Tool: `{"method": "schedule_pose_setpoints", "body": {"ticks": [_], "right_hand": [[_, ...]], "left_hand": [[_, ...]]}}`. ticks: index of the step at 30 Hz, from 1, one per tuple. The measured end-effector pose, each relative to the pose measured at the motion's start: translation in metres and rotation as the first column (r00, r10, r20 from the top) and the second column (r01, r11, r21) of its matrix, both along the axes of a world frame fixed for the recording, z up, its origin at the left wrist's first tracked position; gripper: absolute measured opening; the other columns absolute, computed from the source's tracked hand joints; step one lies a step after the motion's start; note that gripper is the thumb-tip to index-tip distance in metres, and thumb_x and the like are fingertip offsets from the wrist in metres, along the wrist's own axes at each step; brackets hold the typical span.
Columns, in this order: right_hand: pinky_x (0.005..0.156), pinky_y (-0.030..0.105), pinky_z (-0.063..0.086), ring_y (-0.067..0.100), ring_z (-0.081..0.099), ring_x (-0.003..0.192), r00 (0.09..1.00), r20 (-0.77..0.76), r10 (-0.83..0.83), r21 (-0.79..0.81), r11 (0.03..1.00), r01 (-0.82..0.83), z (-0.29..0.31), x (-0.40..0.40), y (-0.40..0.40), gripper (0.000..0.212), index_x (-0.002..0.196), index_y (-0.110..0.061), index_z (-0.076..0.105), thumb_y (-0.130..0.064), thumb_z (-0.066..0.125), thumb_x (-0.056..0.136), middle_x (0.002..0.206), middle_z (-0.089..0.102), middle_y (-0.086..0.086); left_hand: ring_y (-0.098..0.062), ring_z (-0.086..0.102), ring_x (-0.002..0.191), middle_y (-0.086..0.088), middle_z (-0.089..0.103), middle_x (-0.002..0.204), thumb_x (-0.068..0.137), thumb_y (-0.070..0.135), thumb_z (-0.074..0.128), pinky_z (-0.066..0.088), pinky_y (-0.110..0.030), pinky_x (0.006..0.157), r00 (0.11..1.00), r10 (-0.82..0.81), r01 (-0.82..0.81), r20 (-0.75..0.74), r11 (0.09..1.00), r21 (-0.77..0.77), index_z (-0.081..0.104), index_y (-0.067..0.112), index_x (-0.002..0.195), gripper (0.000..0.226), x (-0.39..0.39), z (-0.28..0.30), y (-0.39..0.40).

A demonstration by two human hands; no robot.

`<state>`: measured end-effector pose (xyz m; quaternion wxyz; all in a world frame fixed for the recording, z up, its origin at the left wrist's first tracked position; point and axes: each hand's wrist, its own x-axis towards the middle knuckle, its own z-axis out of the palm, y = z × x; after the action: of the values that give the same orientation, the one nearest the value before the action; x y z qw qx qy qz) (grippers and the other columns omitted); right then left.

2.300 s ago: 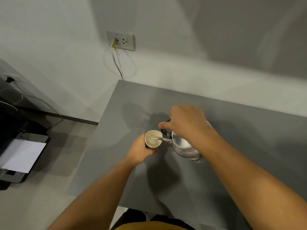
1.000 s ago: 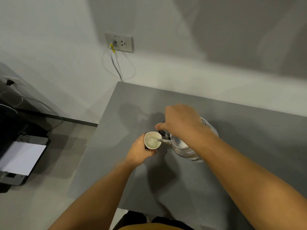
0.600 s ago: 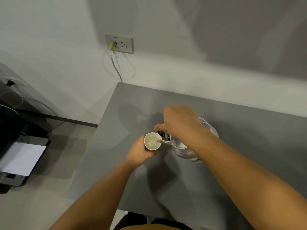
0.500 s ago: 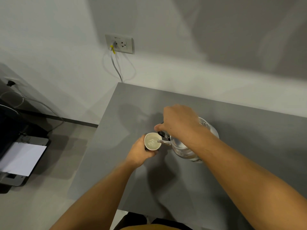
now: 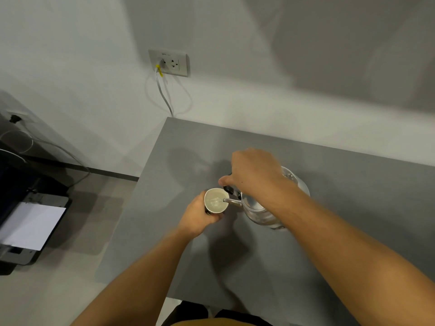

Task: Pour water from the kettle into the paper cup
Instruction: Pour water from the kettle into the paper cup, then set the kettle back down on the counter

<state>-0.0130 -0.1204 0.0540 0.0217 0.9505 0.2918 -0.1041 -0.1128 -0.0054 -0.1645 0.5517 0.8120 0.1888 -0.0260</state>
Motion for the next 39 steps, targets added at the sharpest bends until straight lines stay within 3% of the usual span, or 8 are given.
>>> {"method": "schedule_pose_setpoints", "body": {"ticks": [10, 14, 18, 21, 23, 30, 35, 39], "right_hand": [[0.042, 0.026, 0.023, 0.013, 0.041, 0.045, 0.999, -0.004, -0.041, 0.037, 0.998, 0.041, -0.005, 0.002, -0.010, 0.051, 0.049, -0.019, 0.048, -0.052, 0.078, 0.073, 0.050, 0.048, -0.001], [0.044, 0.028, 0.024, 0.018, 0.044, 0.047, 0.992, -0.070, -0.106, 0.112, 0.987, 0.113, -0.008, 0.008, -0.031, 0.058, 0.050, -0.017, 0.047, -0.060, 0.077, 0.072, 0.049, 0.048, -0.001], [0.048, 0.030, 0.034, 0.021, 0.056, 0.054, 0.964, -0.212, -0.162, 0.201, 0.958, 0.205, -0.018, 0.020, -0.057, 0.059, 0.054, -0.014, 0.054, -0.065, 0.078, 0.072, 0.056, 0.068, 0.006], [0.047, 0.029, 0.029, 0.014, 0.044, 0.044, 0.936, -0.299, -0.187, 0.263, 0.926, 0.269, -0.027, 0.025, -0.075, 0.060, 0.052, -0.017, 0.049, -0.065, 0.081, 0.069, 0.037, 0.050, -0.007], [0.048, 0.029, 0.028, 0.013, 0.039, 0.043, 0.922, -0.335, -0.194, 0.278, 0.915, 0.293, -0.032, 0.027, -0.084, 0.061, 0.053, -0.018, 0.046, -0.067, 0.080, 0.068, 0.038, 0.043, -0.009], [0.048, 0.028, 0.031, 0.008, 0.037, 0.038, 0.903, -0.382, -0.196, 0.316, 0.891, 0.327, -0.039, 0.029, -0.093, 0.061, 0.054, -0.018, 0.049, -0.069, 0.080, 0.065, 0.035, 0.041, -0.011], [0.050, 0.030, 0.030, 0.010, 0.035, 0.040, 0.902, -0.394, -0.176, 0.339, 0.884, 0.321, -0.035, 0.030, -0.098, 0.063, 0.053, -0.018, 0.046, -0.071, 0.079, 0.064, 0.040, 0.038, -0.009], [0.048, 0.029, 0.025, 0.008, 0.027, 0.034, 0.895, -0.410, -0.174, 0.380, 0.860, 0.342, -0.030, 0.030, -0.110, 0.067, 0.050, -0.020, 0.039, -0.071, 0.079, 0.064, 0.040, 0.031, -0.009]], "left_hand": [[-0.005, 0.066, 0.106, 0.009, 0.071, 0.117, 0.070, 0.022, 0.091, 0.050, -0.022, 0.089, 1.000, 0.006, -0.006, 0.028, 1.000, -0.002, 0.060, 0.026, 0.129, 0.067, 0.000, -0.001, -0.001], [-0.002, 0.066, 0.104, 0.011, 0.071, 0.115, 0.070, 0.022, 0.090, 0.047, -0.012, 0.083, 1.000, 0.010, -0.010, 0.025, 1.000, 0.003, 0.060, 0.028, 0.128, 0.065, 0.000, 0.000, -0.001], [0.001, 0.065, 0.103, 0.013, 0.071, 0.114, 0.071, 0.023, 0.090, 0.045, -0.006, 0.078, 1.000, 0.008, -0.008, 0.019, 1.000, 0.020, 0.061, 0.029, 0.126, 0.063, 0.000, -0.002, -0.001], [-0.006, 0.066, 0.103, 0.008, 0.070, 0.116, 0.070, 0.020, 0.091, 0.045, -0.010, 0.081, 1.000, 0.002, -0.002, 0.005, 1.000, 0.029, 0.061, 0.026, 0.126, 0.064, 0.001, -0.005, -0.001], [-0.007, 0.066, 0.101, 0.006, 0.070, 0.115, 0.070, 0.019, 0.091, 0.045, -0.012, 0.081, 1.000, 0.001, -0.001, -0.013, 1.000, 0.023, 0.060, 0.024, 0.126, 0.065, 0.002, -0.007, 0.000], [0.013, 0.063, 0.088, 0.016, 0.070, 0.103, 0.068, 0.021, 0.092, 0.045, -0.007, 0.071, 1.000, 0.010, -0.010, -0.027, 1.000, 0.000, 0.059, 0.034, 0.118, 0.062, 0.002, -0.007, 0.001], [-0.005, 0.067, 0.102, 0.012, 0.071, 0.109, 0.060, 0.032, 0.095, 0.049, -0.023, 0.083, 1.000, 0.007, -0.009, -0.019, 0.997, -0.080, 0.059, 0.039, 0.116, 0.067, -0.002, -0.003, 0.003], [-0.006, 0.067, 0.107, 0.016, 0.071, 0.116, 0.054, 0.050, 0.096, 0.053, -0.024, 0.092, 1.000, -0.028, 0.028, 0.003, 0.994, -0.109, 0.059, 0.041, 0.122, 0.078, -0.008, 0.009, 0.008]]}}
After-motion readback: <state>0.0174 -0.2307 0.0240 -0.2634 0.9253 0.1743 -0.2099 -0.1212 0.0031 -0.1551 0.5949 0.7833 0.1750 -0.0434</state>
